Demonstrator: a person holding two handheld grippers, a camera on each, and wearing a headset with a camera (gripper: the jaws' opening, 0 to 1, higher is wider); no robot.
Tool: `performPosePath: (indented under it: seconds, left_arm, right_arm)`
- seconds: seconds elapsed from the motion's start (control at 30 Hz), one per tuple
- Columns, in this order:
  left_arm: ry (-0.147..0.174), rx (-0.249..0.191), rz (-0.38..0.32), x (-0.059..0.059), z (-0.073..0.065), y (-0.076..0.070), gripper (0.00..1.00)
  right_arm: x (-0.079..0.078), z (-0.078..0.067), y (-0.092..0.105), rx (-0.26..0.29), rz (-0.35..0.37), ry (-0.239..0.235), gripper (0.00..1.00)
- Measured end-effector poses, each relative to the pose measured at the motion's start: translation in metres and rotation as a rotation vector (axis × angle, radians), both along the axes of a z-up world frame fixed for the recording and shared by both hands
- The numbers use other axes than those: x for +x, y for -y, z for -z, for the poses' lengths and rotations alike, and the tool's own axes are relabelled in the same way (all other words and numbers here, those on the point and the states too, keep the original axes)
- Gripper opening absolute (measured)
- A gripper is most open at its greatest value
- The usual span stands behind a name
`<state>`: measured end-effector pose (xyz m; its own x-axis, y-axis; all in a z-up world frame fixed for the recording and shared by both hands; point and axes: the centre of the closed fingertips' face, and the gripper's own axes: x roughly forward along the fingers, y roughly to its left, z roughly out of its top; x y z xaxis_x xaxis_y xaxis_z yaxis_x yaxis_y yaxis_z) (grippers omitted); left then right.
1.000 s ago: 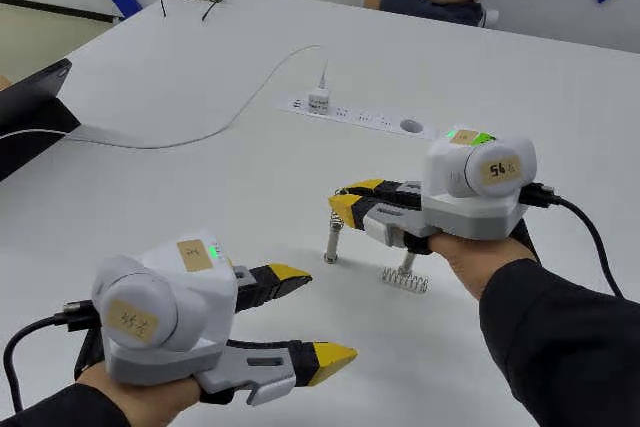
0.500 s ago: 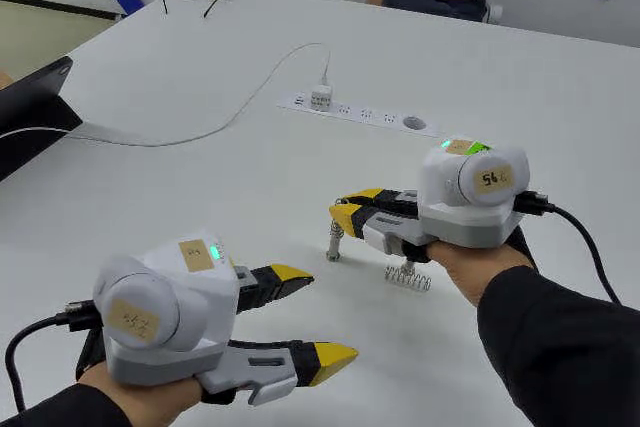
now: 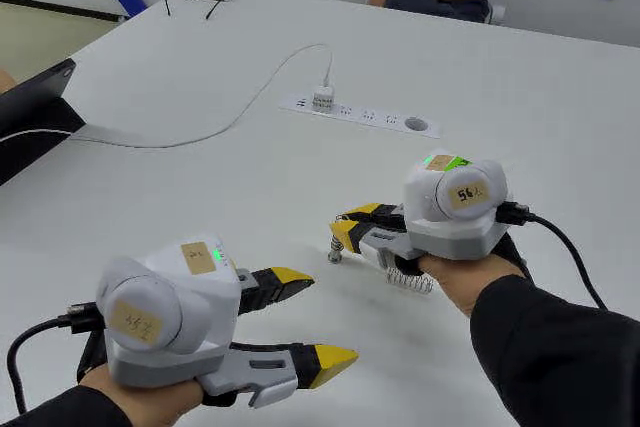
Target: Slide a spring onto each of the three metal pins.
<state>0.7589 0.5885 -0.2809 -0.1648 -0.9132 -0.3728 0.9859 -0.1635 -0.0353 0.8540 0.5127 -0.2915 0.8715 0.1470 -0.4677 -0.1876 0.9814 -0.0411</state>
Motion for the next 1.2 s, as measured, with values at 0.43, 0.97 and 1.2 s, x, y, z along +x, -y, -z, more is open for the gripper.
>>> performPosePath:
  seconds: [0.43, 0.97, 1.2]
  left_arm:
    - [-0.005, 0.002, -0.007, 0.001, 0.001, -0.001, 0.50]
    - [-0.009, 0.000, -0.005, 0.000, 0.000, 0.000, 0.50]
    - [-0.005, 0.000, 0.002, -0.001, 0.000, 0.000, 0.50]
  right_arm:
    - [-0.001, 0.013, 0.001, -0.002, 0.009, -0.043, 0.12]
    - [-0.011, 0.014, 0.000, -0.010, 0.013, -0.058, 0.14]
    - [-0.022, 0.012, -0.001, -0.007, 0.022, -0.056, 0.15]
